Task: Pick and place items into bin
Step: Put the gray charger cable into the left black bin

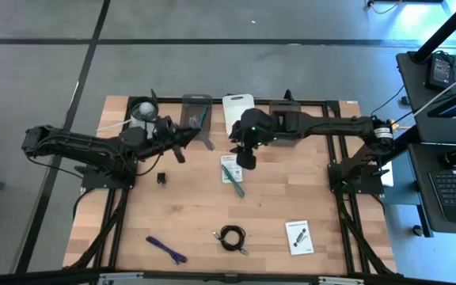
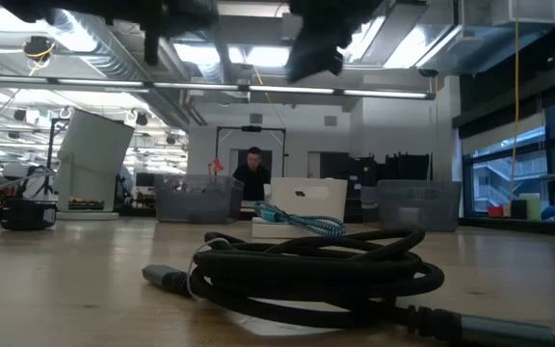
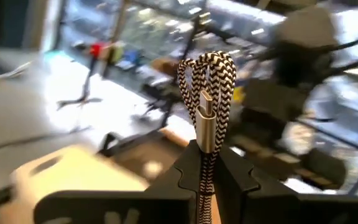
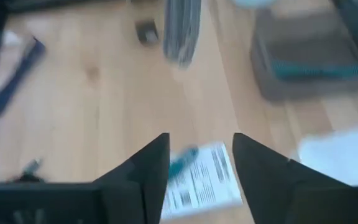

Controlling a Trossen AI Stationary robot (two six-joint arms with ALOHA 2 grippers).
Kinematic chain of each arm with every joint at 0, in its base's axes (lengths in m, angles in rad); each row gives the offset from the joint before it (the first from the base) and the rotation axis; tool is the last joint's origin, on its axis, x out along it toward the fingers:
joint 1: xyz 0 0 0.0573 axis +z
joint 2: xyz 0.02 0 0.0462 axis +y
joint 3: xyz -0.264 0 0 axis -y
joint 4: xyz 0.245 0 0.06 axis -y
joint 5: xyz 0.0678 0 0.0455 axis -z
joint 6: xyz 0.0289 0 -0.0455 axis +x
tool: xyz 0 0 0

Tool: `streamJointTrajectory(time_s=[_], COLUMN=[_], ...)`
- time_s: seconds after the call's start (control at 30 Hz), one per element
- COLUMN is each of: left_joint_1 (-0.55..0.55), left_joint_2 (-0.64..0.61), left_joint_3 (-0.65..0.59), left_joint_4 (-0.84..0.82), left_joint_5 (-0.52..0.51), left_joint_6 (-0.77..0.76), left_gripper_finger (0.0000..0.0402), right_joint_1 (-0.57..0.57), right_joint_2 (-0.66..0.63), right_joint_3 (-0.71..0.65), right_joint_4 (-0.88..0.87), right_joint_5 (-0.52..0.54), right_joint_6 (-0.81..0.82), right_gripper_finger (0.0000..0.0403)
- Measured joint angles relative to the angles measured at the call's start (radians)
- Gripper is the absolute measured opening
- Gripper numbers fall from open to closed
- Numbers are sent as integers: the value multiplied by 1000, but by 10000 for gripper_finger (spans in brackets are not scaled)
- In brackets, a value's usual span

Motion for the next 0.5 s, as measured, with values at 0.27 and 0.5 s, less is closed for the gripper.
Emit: streamJointTrajectory(time_s=[0.27,0.5], left_joint_1=[203,507], left_joint_2=[10,103], left_joint_3=[81,287], left_joint_4=[-364,-643], left_joint_5=[90,312], left_joint_6=[-89,-31], left_gripper_finger=[17,16], right_joint_1=[-41,-78], right_joint_2=[-6,-6], right_joint_3=[-92,-199], right_joint_4=[-75,9], right_joint_5=[6,8], right_joint_6=[70,225], right_gripper_finger=[200,201])
